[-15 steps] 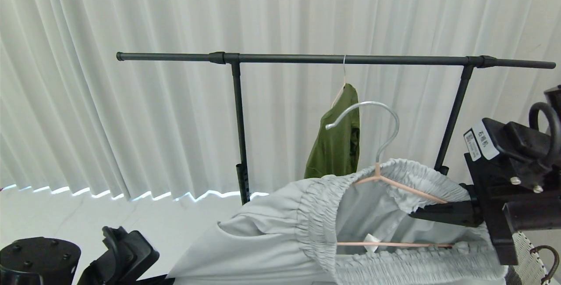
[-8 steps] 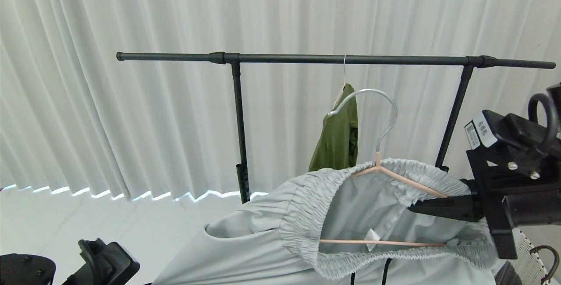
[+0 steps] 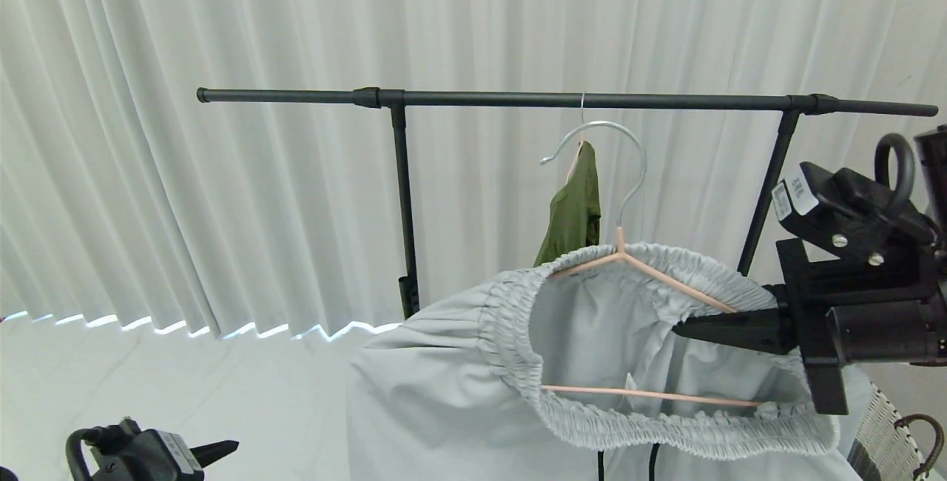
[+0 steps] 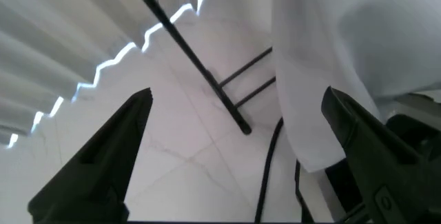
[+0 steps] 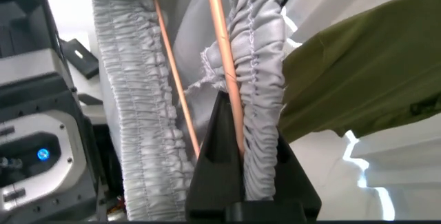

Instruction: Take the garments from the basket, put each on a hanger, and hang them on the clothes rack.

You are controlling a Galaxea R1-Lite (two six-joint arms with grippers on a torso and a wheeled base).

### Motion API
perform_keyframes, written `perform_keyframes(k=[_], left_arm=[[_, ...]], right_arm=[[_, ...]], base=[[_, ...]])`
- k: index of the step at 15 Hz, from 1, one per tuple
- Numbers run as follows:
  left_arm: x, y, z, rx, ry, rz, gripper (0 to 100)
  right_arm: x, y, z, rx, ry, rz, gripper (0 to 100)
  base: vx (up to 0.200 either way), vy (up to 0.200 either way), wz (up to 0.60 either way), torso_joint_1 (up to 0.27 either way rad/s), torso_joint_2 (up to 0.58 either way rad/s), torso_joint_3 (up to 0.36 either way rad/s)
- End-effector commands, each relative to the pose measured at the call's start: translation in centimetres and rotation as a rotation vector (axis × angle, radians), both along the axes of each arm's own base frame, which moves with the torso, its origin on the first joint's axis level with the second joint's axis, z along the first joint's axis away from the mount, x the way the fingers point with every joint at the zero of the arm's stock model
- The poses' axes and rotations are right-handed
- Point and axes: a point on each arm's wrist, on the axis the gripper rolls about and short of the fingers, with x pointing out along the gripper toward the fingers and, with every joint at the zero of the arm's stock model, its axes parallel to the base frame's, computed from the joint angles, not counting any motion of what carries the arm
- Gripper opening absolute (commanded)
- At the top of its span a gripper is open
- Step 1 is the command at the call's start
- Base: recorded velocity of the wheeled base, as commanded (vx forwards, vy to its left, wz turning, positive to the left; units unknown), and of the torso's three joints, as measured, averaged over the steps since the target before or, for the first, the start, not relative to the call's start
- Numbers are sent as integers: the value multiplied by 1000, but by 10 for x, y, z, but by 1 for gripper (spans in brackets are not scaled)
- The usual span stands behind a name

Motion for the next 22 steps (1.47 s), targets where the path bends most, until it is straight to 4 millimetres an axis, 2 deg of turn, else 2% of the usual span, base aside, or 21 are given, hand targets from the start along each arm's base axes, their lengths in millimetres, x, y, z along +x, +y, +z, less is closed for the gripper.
perform_keyframes(k=[1,4,7,14,17,22], left_arm=[[-3,0,7,-25,-48,-18,100],[5,-4,23,-51,-95,-17,100],[9,-6,28,-48,-106,-3,100],[23,13,34,5,-145,298,100],[29,23,36,12,-142,403,100],[33,28,34,25,-123,452,100]], right_arm=[[4,2,-3,-4,25,-32,0],[5,0,-2,1,64,-132,0],[10,-8,-2,-5,75,-236,0],[11,-69,-2,-30,109,-538,0],[-4,-91,-5,-53,163,-643,0],[-7,-121,-6,-55,164,-841,0]], base=[[0,0,0,0,0,0],[0,0,0,0,0,0],[0,0,0,0,0,0],[0,0,0,0,0,0],[0,0,0,0,0,0],[0,0,0,0,0,0]])
